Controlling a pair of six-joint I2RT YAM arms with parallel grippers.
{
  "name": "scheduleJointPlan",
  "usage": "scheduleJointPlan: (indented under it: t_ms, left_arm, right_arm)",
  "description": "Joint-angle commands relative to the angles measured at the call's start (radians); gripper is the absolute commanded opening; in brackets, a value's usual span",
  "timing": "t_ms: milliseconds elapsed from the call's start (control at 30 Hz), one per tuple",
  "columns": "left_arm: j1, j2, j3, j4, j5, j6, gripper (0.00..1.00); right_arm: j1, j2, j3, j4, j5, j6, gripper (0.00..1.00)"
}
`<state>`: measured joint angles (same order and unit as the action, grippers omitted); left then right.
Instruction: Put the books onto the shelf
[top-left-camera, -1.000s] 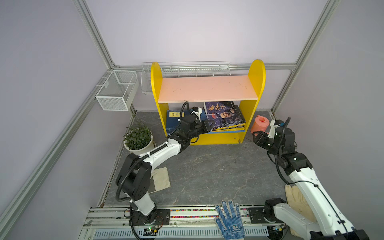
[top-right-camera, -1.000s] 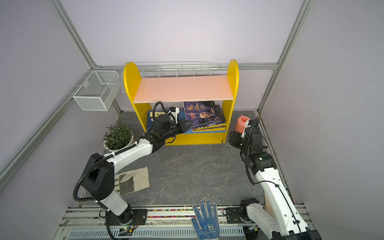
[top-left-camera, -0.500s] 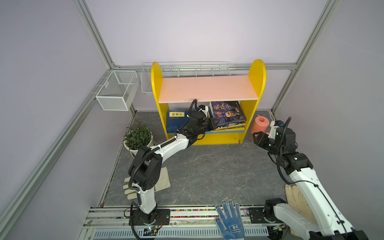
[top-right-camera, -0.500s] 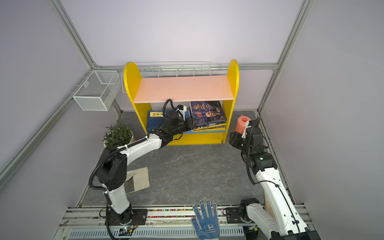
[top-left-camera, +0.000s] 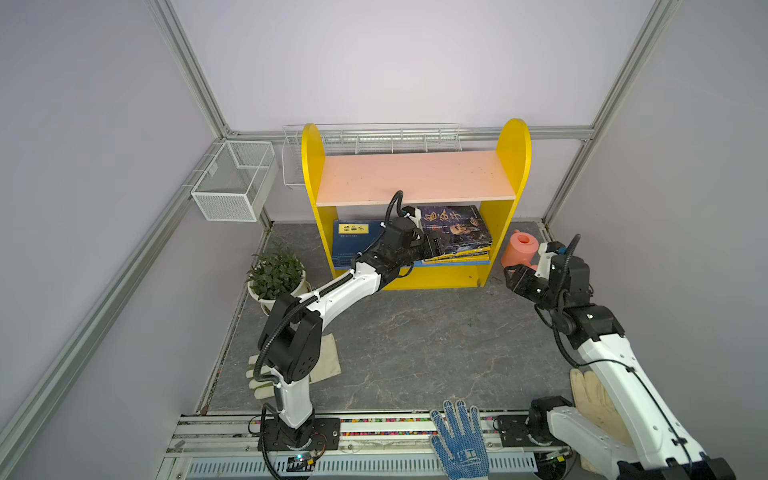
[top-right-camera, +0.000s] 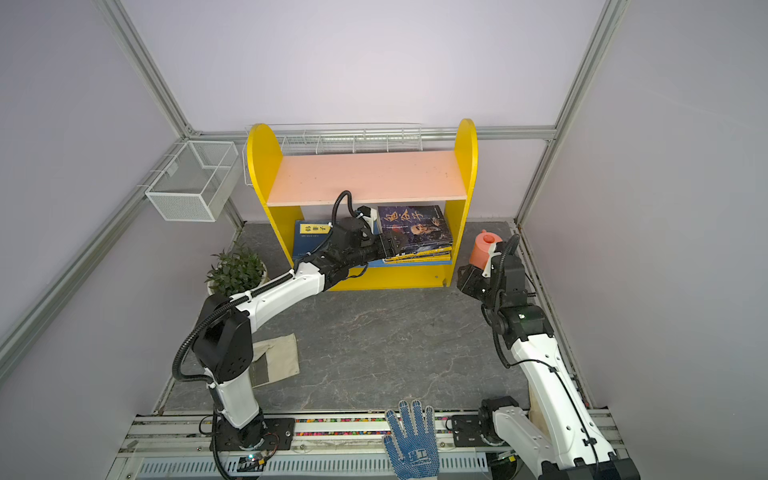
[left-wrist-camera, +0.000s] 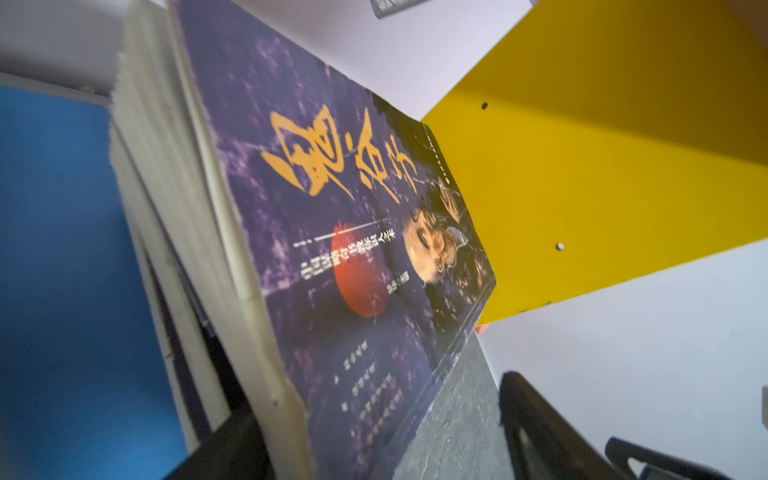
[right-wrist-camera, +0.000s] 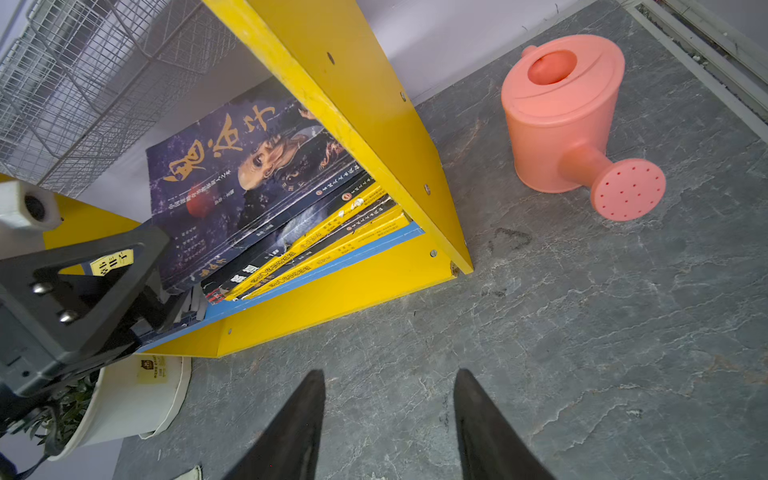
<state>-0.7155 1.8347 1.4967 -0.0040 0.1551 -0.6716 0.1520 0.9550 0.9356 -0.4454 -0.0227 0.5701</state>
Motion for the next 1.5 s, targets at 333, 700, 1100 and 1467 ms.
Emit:
scheduleJointPlan:
  t_ms: [333, 700, 1100, 1467]
  left_arm:
    - [-0.006, -0.165, -0.04, -0.149, -0.237, 0.1, 1.0]
    - [0.04, -0.634, -0.517, -0.387, -0.68, 0.266, 1.0]
    - [0.382, -0.776, -0.899, -0.202, -1.077, 0.311, 1.0]
    - [0.433, -0.456, -0.892, 0.132, -1.031, 0.419, 0.99]
  right_arm:
    - [-0.005, -0.001, -0.01, -0.023, 0.042, -0.001, 0.53]
    - [-0.006, -0.07, -0.152, 0.065, 0.528, -0.14, 0.55]
    - [0.011, 0.411, -0.449, 0.837, 0.842, -0.38, 0.64]
    - [-0.052, 0.531, -0.608, 1.404, 0.343, -0.654, 0.88]
